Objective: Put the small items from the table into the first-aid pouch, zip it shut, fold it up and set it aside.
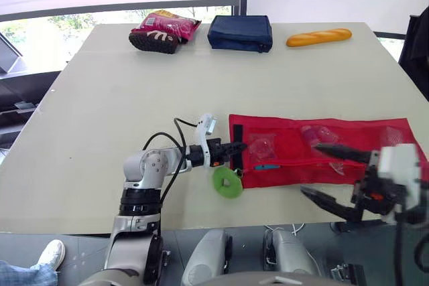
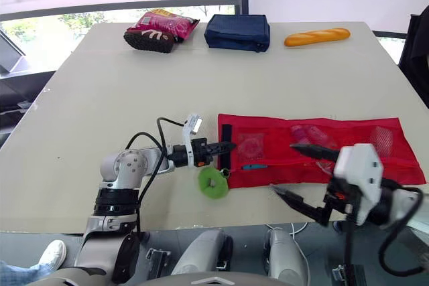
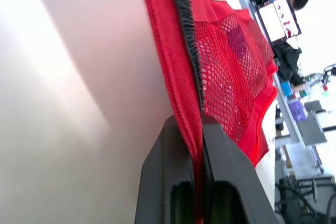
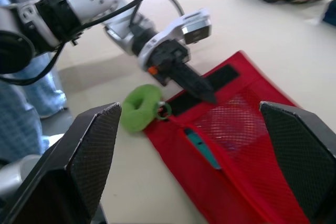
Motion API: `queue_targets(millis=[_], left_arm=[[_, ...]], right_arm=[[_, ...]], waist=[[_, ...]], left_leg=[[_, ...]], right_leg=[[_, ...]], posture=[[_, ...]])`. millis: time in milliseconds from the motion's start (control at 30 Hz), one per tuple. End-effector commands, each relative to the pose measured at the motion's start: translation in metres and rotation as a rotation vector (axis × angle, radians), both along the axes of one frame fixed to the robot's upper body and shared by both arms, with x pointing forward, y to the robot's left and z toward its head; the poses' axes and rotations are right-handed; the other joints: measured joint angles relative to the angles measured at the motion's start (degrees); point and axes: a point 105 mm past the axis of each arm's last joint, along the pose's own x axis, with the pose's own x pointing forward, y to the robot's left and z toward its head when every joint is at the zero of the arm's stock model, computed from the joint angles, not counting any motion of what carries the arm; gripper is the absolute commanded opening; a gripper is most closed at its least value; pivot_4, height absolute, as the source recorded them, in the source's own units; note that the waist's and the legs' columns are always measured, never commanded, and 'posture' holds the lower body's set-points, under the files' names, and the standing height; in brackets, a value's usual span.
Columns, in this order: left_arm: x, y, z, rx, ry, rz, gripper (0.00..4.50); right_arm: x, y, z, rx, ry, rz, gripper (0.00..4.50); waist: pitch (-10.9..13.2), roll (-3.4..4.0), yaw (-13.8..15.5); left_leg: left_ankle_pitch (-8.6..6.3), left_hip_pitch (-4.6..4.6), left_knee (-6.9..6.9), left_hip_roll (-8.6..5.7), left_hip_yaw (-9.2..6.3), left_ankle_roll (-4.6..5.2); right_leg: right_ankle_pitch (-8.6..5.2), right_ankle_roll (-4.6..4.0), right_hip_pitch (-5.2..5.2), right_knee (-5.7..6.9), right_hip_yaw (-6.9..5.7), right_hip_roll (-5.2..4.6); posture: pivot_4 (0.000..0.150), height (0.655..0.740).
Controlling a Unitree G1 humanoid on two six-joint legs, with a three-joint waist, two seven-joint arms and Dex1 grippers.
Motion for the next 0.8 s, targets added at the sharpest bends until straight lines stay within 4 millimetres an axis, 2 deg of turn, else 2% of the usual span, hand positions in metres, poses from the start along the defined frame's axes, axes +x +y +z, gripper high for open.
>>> queue_targets(millis=[33, 133, 200, 367, 600, 700, 800], left_arm=[[0.005, -0.001, 0.015, -0.048, -0.029, 0.017, 0.03], [0.008, -0.004, 0.018, -0.067, -0.017, 0.024, 0.03], [0.009, -0.005, 0.021, -0.08, -0.011, 0.025, 0.03], [0.009, -0.004, 0.022, -0.084, 0.003, 0.032, 0.03], [0.009, -0.002, 0.022, -0.075, 0.015, 0.036, 0.03], [0.009, -0.003, 0.022, -0.074, 0.016, 0.036, 0.03], [0.009, -0.003, 0.022, -0.077, 0.015, 0.037, 0.0]], right_arm=[[0.01, 0.029, -0.018, -0.032, 0.031, 0.045, 4.5], [0.031, 0.061, -0.029, -0.036, 0.048, 0.073, 4.5], [0.035, 0.077, -0.038, -0.074, 0.075, 0.118, 4.5], [0.045, 0.098, -0.054, -0.142, 0.118, 0.128, 4.5], [0.046, 0.109, -0.076, -0.259, 0.114, 0.179, 4.5], [0.055, 0.109, -0.082, -0.3, 0.092, 0.144, 4.5], [0.052, 0.111, -0.079, -0.287, 0.055, 0.18, 3.76]], waist=[[0.02, -0.04, 0.04], [0.06, -0.09, -0.06], [0.07, -0.11, -0.1], [0.07, -0.12, -0.1], [0.07, -0.12, -0.93], [0.07, -0.12, -1.28], [0.07, -0.12, -1.27]], left_leg=[[0.02, -0.01, 0.0, 0.0, 0.01, -0.03], [0.08, -0.04, 0.0, -0.02, 0.01, -0.13], [0.09, -0.05, 0.0, -0.04, -0.01, -0.16], [0.11, -0.11, 0.0, -0.17, -0.14, -0.18], [0.16, -0.08, 0.0, -0.23, -0.21, -0.28], [0.18, -0.07, 0.0, -0.24, -0.24, -0.3], [0.18, -0.06, -0.01, -0.24, -0.25, -0.31]], right_leg=[[0.04, -0.03, -0.02, 0.02, 0.01, 0.01], [0.12, -0.14, -0.05, 0.01, 0.01, 0.01], [0.13, -0.13, -0.07, 0.02, 0.0, 0.02], [0.15, -0.16, -0.09, 0.02, 0.01, 0.0], [0.15, -0.14, -0.09, 0.11, -0.03, 0.0], [0.15, -0.14, -0.1, 0.13, -0.05, 0.01], [0.15, -0.15, -0.1, 0.14, -0.05, 0.02]], posture=[[0.15, 0.7397], [0.15, 0.7397], [0.15, 0.7397], [0.15, 0.7397], [0.15, 0.7397], [0.15, 0.7397], [0.15, 0.7397]])
